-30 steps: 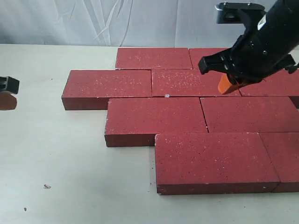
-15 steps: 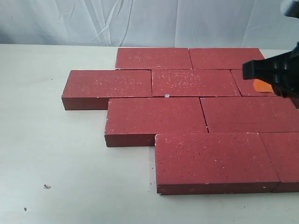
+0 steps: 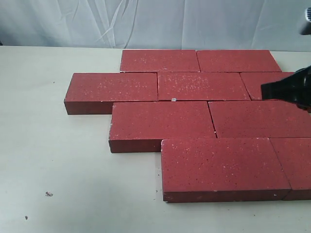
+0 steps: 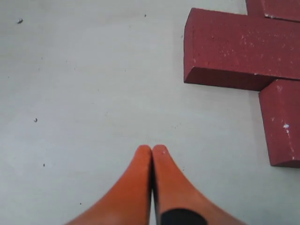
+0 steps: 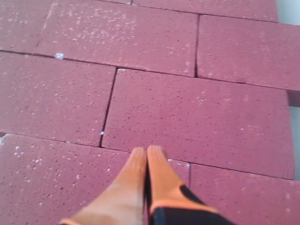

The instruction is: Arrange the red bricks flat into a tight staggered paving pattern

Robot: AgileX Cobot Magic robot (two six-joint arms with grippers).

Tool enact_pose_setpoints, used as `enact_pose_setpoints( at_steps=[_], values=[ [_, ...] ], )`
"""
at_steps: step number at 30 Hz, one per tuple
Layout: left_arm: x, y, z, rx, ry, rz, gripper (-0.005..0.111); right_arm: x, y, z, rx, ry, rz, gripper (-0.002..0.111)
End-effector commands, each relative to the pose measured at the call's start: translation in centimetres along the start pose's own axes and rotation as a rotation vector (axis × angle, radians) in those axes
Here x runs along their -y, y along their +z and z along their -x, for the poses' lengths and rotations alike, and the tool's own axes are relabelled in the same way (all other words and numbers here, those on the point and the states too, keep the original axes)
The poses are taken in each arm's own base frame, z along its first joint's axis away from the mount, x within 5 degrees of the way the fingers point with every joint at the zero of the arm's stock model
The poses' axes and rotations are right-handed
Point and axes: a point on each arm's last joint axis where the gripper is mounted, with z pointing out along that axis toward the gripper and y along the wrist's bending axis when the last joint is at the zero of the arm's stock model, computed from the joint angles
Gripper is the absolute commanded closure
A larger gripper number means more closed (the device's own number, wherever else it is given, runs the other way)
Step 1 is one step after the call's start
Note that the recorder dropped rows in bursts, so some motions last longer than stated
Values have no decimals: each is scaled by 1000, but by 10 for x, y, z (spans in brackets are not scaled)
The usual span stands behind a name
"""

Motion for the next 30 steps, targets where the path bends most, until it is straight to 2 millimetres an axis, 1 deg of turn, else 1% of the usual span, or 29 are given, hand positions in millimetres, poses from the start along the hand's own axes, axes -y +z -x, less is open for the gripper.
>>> enact_pose_setpoints(
  at_steps=[1,3,5,9,12,15,30],
  values=[
    [-2,8,-11,-13,-47,-3,107,-14,12,1,-23,-71,153,109],
    [-3,11,-14,-10,-50,2,107,-14,12,4,5,-41,183,109],
    [-4,12,-15,-8,-47,6,107,-6,12,6,21,16,172,109],
    [-7,13,-17,-15,0,37,107,25,13,8,33,110,72,109],
    [-8,13,-17,-19,12,45,107,37,12,6,14,154,32,109],
    [-8,13,-17,-20,12,46,107,38,12,4,-8,175,34,109],
    [-8,13,-17,-20,12,46,107,38,12,5,1,182,36,109]
  ],
)
